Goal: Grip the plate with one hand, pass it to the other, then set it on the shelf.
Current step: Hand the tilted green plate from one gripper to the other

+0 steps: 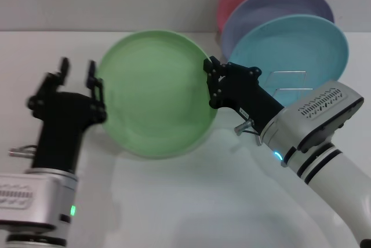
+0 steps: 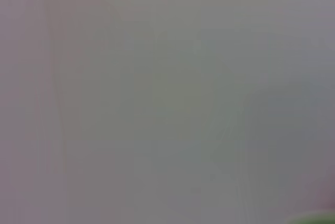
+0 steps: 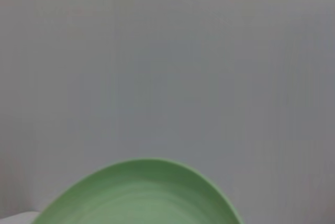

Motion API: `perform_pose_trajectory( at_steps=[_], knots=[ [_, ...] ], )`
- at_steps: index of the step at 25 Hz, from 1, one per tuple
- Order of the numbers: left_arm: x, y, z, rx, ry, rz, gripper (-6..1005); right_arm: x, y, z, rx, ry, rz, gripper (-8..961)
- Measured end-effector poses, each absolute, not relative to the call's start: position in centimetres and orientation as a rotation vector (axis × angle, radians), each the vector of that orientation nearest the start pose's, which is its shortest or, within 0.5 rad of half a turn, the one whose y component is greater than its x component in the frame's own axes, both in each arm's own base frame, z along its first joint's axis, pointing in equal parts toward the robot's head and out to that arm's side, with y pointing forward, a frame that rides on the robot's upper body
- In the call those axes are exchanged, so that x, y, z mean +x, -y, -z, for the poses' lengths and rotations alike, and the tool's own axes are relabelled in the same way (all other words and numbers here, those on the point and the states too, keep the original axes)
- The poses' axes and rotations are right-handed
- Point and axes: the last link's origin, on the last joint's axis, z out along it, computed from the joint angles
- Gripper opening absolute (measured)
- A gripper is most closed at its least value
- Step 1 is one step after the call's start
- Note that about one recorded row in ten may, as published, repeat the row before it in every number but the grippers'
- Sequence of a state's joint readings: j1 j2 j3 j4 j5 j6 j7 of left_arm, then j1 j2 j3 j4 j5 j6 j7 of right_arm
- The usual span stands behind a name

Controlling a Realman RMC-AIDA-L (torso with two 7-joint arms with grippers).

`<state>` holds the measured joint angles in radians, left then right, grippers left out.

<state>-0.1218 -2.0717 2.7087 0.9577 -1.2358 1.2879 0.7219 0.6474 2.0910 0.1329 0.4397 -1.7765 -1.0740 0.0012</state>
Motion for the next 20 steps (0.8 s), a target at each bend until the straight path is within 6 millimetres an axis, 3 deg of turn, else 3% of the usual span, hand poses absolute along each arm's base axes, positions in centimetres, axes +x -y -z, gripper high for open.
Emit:
perform_pose_trajectory(
  at_steps=[9,13,20],
  knots=[
    [-23.2,-24.6,2.7,-1.29,0.376,0.806,360,21.0,-33.7,11.3,-2.021,-0.454,-0.851,33],
    [-25.7,-25.0,0.4,-1.188,0.444,0.864,359,21.0,-33.7,10.9,-2.01,-0.423,-0.861,33],
    [-30.2,-26.0,-1.2,-1.132,0.591,0.991,357,20.7,-32.1,9.6,-1.954,-0.195,-0.9,32]
  ],
)
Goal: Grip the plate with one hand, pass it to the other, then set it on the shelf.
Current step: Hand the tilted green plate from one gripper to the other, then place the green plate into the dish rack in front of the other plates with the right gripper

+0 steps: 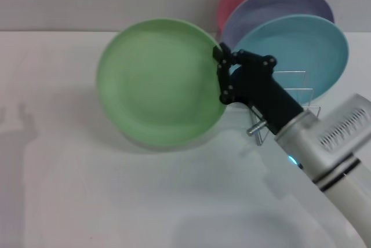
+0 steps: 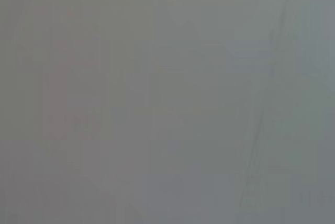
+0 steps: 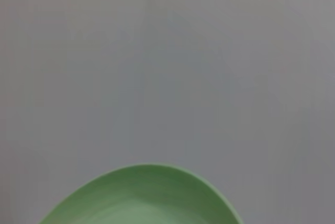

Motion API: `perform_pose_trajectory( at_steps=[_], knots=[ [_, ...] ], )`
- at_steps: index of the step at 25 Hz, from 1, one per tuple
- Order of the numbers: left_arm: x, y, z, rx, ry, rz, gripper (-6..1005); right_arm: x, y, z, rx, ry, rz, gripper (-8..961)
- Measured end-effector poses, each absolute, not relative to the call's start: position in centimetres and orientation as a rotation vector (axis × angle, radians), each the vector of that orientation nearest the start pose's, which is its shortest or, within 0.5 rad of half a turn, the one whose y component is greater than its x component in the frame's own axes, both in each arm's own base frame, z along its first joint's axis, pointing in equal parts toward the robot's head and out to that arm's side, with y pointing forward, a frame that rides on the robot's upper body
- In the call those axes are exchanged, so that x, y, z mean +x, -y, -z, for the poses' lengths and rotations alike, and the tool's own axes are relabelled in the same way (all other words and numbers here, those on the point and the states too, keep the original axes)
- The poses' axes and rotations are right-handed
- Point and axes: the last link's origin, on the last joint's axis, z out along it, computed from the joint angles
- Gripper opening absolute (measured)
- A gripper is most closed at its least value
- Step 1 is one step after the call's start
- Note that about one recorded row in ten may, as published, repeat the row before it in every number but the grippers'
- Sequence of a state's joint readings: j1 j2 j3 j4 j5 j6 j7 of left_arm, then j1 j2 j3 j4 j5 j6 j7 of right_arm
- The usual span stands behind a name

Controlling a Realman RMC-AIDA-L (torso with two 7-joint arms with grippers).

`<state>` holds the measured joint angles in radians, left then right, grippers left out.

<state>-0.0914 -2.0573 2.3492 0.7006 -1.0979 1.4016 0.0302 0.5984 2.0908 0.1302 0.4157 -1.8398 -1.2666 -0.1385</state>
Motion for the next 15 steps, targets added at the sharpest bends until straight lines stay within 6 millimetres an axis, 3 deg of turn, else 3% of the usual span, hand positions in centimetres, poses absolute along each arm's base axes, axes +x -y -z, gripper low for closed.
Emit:
perform_pose_trajectory(
  at_steps=[3,6,10,15],
  knots=[
    [-31.4,-26.5,-1.3,-1.144,0.622,1.007,356,20.5,-30.8,8.5,-1.888,-0.104,-0.963,32],
    [-33.8,-27.7,-1.3,-1.171,0.766,1.068,356,20.9,-28.8,6.5,-1.78,0.015,-1.04,32],
    [-34.5,-27.9,-1.4,-1.175,0.822,1.106,355,21.7,-27.6,5.4,-1.709,0.103,-1.021,31],
    [-33.8,-27.7,-0.7,-1.263,0.854,1.169,355,23.3,-26.5,3.5,-1.597,0.252,-0.907,30]
  ],
)
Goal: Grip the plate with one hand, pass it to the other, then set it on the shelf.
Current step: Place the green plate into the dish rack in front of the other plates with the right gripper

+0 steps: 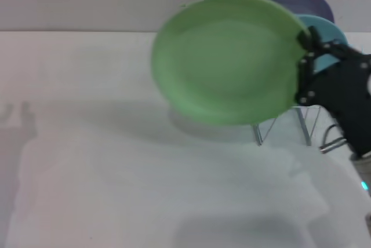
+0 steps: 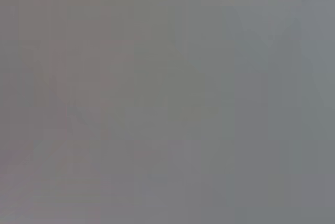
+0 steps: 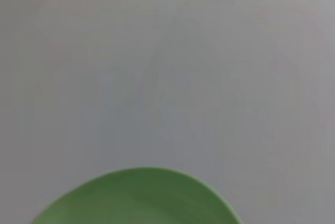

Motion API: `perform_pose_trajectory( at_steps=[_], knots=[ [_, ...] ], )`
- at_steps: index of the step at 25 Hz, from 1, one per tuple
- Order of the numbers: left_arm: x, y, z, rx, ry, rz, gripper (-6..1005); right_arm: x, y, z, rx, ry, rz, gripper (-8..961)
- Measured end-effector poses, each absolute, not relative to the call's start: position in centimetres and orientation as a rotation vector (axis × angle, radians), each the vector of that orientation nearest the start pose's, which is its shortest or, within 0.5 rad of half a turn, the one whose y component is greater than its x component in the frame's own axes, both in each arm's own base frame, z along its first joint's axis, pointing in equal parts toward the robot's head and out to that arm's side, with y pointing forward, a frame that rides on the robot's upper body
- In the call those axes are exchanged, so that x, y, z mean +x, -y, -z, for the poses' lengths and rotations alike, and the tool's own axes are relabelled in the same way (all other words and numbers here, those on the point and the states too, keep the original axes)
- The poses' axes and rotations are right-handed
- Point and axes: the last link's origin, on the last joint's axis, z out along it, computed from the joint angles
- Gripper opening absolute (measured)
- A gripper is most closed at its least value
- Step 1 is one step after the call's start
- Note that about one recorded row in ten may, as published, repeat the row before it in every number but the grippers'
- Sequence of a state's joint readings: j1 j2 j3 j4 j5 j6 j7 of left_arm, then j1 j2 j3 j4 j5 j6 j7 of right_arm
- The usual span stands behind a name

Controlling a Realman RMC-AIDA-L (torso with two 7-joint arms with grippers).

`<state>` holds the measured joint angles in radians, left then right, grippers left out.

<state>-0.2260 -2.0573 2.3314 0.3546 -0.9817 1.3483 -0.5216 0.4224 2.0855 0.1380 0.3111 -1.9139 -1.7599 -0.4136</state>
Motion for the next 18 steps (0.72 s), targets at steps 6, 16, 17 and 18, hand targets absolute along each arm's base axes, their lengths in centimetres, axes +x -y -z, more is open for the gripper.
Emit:
perform_pose_trajectory(
  at_steps=[6,16,17,18],
  knots=[
    [-33.7,-27.4,-0.2,-1.287,0.874,1.187,355,25.1,-26.3,1.0,-1.515,0.375,-0.82,30],
    [-33.3,-27.2,0.5,-1.295,0.913,1.214,356,26.7,-27.3,-3.4,-1.493,0.609,-0.74,29],
    [-33.3,-27.2,0.5,-1.295,0.913,1.214,356,26.7,-27.3,-3.4,-1.493,0.609,-0.74,29],
    [-33.3,-27.1,0.6,-1.297,0.916,1.214,356,26.9,-27.5,-3.9,-1.495,0.637,-0.726,29]
  ],
)
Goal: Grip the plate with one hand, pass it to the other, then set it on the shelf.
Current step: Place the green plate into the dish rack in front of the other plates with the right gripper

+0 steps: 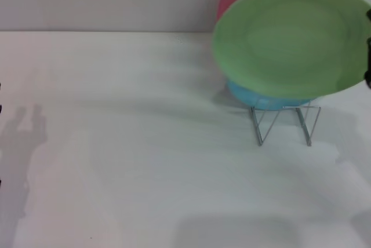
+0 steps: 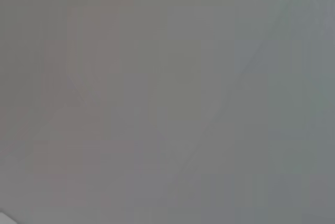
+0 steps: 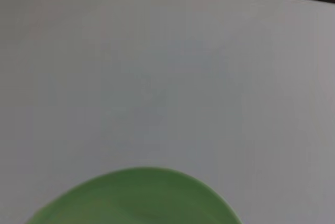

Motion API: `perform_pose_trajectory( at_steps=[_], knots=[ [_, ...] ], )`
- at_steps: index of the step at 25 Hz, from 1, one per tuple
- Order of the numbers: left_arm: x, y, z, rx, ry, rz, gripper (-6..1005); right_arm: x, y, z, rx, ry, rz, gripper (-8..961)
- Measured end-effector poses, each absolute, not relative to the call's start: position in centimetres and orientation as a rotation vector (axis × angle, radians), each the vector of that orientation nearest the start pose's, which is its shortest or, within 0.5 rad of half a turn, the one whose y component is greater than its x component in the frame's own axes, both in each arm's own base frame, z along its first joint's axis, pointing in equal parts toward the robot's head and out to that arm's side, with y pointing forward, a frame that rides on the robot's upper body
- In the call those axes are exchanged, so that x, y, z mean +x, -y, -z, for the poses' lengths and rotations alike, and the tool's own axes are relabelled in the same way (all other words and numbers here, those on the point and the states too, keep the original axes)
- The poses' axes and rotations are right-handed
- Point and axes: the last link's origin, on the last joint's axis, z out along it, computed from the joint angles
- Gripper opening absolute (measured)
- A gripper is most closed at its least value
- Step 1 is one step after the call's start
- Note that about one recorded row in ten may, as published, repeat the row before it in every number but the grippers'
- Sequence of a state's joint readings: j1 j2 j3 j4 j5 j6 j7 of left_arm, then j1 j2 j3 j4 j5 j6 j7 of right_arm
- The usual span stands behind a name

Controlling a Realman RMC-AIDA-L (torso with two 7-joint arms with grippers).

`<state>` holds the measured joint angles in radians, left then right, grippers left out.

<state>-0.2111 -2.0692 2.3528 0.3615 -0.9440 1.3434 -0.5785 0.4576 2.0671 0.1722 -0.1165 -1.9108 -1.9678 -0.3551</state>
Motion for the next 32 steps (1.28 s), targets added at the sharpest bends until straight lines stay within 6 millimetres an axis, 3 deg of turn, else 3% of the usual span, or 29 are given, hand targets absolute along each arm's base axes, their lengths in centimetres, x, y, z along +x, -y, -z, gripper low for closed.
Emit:
perform_pose_trajectory(
  at_steps=[9,14,32],
  knots=[
    [-33.0,-27.0,1.3,-1.307,0.946,1.216,355,28.0,-29.8,-10.0,-1.663,0.644,-0.734,22],
    [-32.8,-27.3,1.8,-1.312,0.979,1.212,356,28.2,-30.5,-12.1,-1.735,0.666,-0.697,22],
    [-31.4,-27.7,2.6,-1.329,1.01,1.259,356,26.6,-33.3,-11.6,-1.881,0.847,-0.535,21]
  ],
)
